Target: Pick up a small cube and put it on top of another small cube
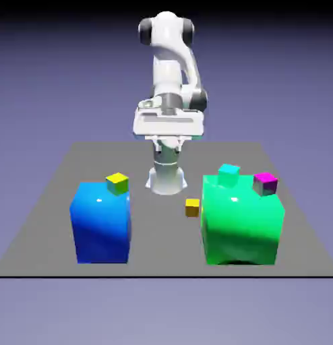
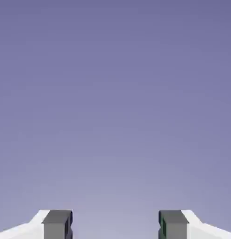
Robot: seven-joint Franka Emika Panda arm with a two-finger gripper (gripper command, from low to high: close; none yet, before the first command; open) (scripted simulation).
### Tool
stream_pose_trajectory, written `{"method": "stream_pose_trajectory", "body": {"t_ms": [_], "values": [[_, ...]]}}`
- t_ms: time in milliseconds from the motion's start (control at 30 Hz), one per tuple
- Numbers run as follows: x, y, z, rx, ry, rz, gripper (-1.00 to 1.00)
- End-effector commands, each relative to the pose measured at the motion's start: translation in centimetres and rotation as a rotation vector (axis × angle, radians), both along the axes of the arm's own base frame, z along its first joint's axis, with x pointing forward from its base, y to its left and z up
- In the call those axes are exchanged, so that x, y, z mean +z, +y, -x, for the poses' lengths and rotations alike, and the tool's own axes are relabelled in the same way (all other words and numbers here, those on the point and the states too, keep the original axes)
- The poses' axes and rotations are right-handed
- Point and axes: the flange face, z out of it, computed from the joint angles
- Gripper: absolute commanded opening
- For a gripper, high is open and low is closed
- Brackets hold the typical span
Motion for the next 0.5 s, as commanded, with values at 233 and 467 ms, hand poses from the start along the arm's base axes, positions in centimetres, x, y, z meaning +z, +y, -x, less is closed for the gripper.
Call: {"method": "stream_pose_trajectory", "body": {"t_ms": [233, 467], "values": [[-0.8, 10.4, 0.1, 0.205, 0.078, -0.010, 0.00], [-3.0, 19.2, 2.5, 0.392, 0.156, -0.046, 0.00]]}}
